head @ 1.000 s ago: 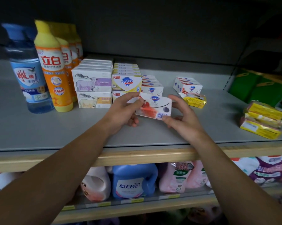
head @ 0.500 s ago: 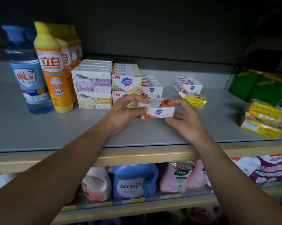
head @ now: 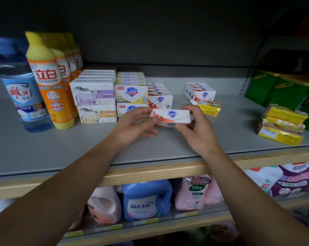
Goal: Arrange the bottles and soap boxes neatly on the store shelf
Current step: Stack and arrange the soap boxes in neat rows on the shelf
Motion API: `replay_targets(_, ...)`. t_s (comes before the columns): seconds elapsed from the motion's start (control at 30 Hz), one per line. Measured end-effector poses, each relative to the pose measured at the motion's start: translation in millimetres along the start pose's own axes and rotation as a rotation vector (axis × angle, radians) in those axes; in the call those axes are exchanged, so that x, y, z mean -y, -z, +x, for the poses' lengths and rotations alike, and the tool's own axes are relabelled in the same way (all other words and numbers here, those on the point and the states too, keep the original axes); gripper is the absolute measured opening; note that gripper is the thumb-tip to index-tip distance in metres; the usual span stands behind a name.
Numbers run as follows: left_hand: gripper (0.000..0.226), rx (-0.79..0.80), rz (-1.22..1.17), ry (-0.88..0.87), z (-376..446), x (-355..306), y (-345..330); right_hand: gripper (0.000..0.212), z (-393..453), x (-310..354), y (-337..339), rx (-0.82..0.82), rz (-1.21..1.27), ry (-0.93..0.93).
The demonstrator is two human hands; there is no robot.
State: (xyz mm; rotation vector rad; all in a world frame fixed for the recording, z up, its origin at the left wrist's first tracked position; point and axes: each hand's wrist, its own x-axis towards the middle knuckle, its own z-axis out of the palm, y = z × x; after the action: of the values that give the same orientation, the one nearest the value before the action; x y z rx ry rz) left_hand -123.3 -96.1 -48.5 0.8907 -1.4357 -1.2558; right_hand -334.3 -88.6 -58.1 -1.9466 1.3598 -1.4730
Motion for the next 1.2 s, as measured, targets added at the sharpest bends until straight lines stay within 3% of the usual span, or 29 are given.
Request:
replay_targets(0.1,0.016,-0.158,0.339,-0.113,1.0,3.2,-3.5,0.044,2.3,-4.5,0.0,-0.028,-0.033,-0.047)
replay_targets(0.2,0.023,-0.254,0.786,-0.265,-1.0,8.9,1.6,0.051,6.5,-7.6,-0.1,-0.026,-0.188,-0.143)
replay_targets(0.3,0.037,-0.169,1.177,-0.223,-4.5,9.9,8.0,0.058,7.6,-5.1,-0.1,0.031,-0.457,-0.036)
replay_targets(0.37,0.051,-0.099,1.302,-0.125,-7.4,7.6,7.7,0.057,11.5,-4.7,-1.1,0.1,-0.573,0.053)
replay_targets(0.6,0.056,-0.092,1.346,-0.04,-7.6,12.5,6.4,0.056,58.8,-12.0,-23.4,0.145,-0.775,0.086)
replay_targets(1.2,0.054,-0.174,1.353,-0.054,-4.9,11.4,1.8,0.053,114.5,-36.4,-59.7,0.1,-0.771,0.084)
